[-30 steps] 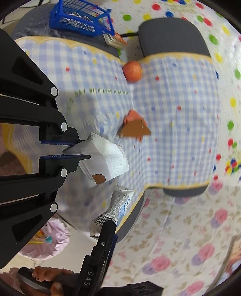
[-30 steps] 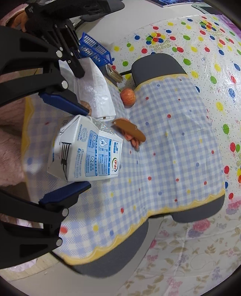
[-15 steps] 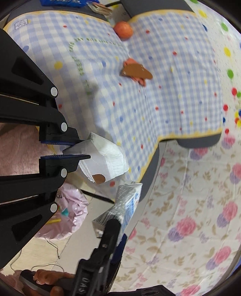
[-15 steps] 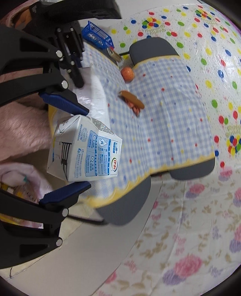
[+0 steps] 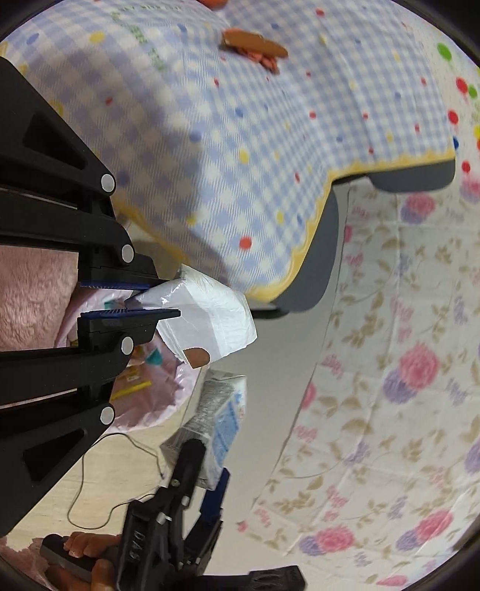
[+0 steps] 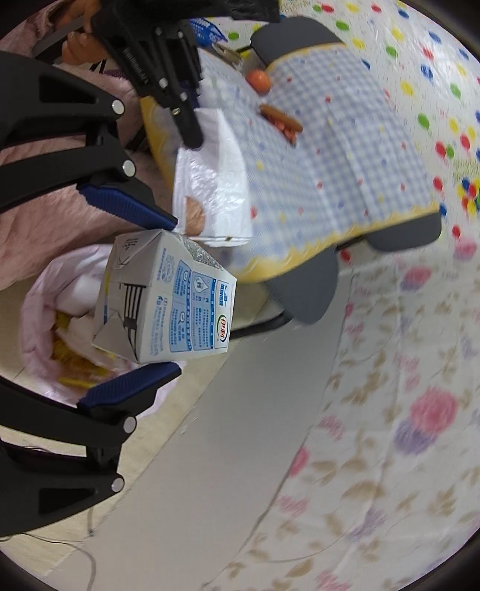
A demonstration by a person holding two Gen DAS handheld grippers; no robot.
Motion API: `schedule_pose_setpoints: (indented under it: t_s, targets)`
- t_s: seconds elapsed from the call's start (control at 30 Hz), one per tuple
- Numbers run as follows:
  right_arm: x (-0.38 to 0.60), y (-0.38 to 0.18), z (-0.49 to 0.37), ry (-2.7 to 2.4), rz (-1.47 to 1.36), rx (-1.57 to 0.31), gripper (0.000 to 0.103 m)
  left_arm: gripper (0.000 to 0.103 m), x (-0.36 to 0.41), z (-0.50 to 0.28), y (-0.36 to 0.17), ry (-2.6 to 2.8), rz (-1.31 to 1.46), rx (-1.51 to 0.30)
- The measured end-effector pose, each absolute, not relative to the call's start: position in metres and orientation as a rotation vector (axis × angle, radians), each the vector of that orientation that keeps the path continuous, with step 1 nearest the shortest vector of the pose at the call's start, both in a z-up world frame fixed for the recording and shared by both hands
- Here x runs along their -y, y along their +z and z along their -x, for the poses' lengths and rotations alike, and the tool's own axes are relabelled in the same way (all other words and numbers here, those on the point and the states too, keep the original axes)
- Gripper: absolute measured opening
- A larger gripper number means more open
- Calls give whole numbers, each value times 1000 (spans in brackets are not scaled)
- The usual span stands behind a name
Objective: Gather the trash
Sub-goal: 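Carry the milk carton and paper packet over the trash bin and release them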
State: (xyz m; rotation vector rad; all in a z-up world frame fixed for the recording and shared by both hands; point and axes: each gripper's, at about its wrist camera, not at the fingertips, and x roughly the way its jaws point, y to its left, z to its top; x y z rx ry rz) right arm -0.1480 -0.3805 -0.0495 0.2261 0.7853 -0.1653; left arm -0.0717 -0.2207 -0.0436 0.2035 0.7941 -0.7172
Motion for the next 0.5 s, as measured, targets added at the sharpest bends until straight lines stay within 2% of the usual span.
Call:
schedule_pose_setpoints:
  t_s: [0.33,0.43,0.5]
  targets:
    - [411,-87,150,-251,-258,-856,73,9,250,65,-63,-727,-242,-868]
    - [417,-100,144,-254,-271,-892,81,9,258,63,-67,-728,-248,-882]
    - [422,-105,142,-265,-286,-899,81,9,262,63,-68,-728,-259,-883]
